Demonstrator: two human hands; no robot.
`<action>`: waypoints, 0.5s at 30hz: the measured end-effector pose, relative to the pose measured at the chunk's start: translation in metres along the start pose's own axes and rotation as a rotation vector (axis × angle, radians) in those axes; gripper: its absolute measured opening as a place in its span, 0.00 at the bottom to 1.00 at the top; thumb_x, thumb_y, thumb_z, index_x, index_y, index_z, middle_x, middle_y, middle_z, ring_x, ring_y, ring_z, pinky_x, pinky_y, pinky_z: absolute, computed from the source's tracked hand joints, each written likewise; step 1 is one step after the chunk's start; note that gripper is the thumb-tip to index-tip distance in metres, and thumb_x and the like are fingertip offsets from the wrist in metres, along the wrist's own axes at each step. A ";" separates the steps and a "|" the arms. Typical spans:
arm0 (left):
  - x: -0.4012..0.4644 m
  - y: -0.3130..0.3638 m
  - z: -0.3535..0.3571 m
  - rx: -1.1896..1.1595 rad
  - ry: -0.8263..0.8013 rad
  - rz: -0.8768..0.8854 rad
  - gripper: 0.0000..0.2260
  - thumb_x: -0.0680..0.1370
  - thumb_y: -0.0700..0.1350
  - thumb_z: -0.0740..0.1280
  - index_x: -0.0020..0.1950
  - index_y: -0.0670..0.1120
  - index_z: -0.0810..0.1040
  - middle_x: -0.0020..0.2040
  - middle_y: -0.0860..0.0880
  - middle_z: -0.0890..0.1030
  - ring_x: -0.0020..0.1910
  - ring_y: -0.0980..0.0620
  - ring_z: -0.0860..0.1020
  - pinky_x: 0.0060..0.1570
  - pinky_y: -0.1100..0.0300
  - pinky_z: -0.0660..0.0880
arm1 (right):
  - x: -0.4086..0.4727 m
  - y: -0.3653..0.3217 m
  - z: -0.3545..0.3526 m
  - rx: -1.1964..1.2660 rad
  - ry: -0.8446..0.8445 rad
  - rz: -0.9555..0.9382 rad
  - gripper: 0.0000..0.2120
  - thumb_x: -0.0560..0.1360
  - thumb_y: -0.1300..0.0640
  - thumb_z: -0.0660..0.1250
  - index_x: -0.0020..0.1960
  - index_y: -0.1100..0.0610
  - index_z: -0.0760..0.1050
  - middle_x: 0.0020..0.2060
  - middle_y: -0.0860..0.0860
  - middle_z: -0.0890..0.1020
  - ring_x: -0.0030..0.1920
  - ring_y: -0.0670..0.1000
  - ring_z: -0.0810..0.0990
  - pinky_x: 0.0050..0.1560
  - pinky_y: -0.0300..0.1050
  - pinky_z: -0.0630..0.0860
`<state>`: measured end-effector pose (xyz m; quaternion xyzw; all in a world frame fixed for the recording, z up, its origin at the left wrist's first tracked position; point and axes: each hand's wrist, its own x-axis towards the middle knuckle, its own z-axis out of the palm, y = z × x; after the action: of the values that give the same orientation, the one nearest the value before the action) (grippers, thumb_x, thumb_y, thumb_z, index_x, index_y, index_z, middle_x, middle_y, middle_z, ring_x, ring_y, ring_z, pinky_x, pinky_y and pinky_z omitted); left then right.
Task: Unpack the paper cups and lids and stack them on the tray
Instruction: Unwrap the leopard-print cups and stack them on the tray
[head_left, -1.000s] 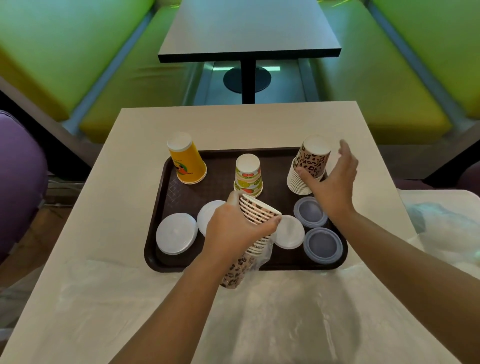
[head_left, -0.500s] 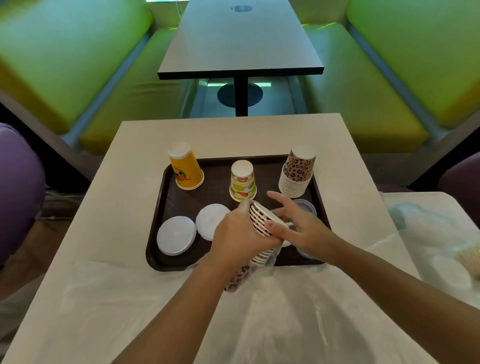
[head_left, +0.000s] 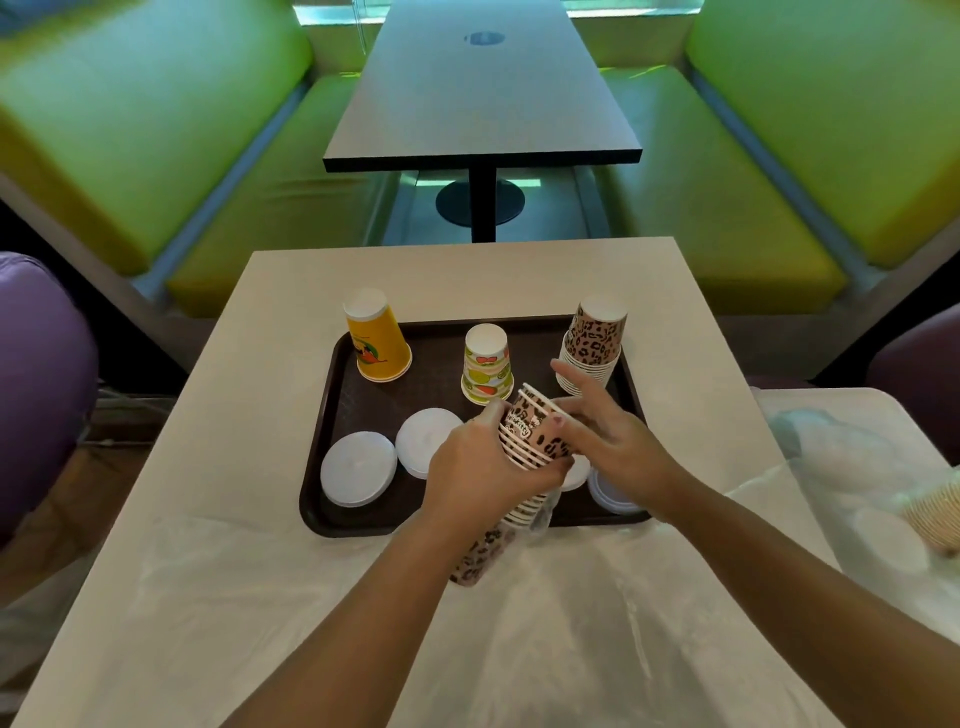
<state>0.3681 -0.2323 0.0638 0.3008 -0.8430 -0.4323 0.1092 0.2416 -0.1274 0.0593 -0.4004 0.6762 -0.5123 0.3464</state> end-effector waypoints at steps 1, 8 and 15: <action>0.000 -0.001 0.000 0.005 -0.003 0.001 0.24 0.67 0.59 0.74 0.59 0.54 0.72 0.48 0.57 0.80 0.47 0.60 0.79 0.48 0.58 0.79 | -0.001 0.000 -0.001 -0.079 -0.008 -0.053 0.26 0.79 0.54 0.61 0.72 0.41 0.56 0.58 0.38 0.75 0.58 0.34 0.75 0.53 0.29 0.73; 0.004 -0.003 -0.002 0.015 0.024 0.007 0.24 0.67 0.58 0.74 0.59 0.53 0.71 0.49 0.56 0.80 0.48 0.59 0.79 0.48 0.60 0.79 | 0.004 0.010 -0.018 -0.939 -0.045 -0.594 0.29 0.74 0.54 0.60 0.74 0.48 0.59 0.76 0.46 0.55 0.76 0.46 0.51 0.68 0.51 0.67; 0.010 0.002 0.000 0.013 0.006 -0.011 0.22 0.67 0.58 0.74 0.56 0.54 0.71 0.45 0.57 0.79 0.45 0.60 0.79 0.47 0.59 0.79 | 0.026 0.022 -0.023 -1.140 0.139 -0.797 0.32 0.67 0.57 0.72 0.69 0.55 0.65 0.67 0.54 0.71 0.68 0.54 0.67 0.68 0.52 0.67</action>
<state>0.3591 -0.2375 0.0644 0.3073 -0.8438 -0.4267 0.1074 0.2058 -0.1380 0.0417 -0.7035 0.6618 -0.1902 -0.1759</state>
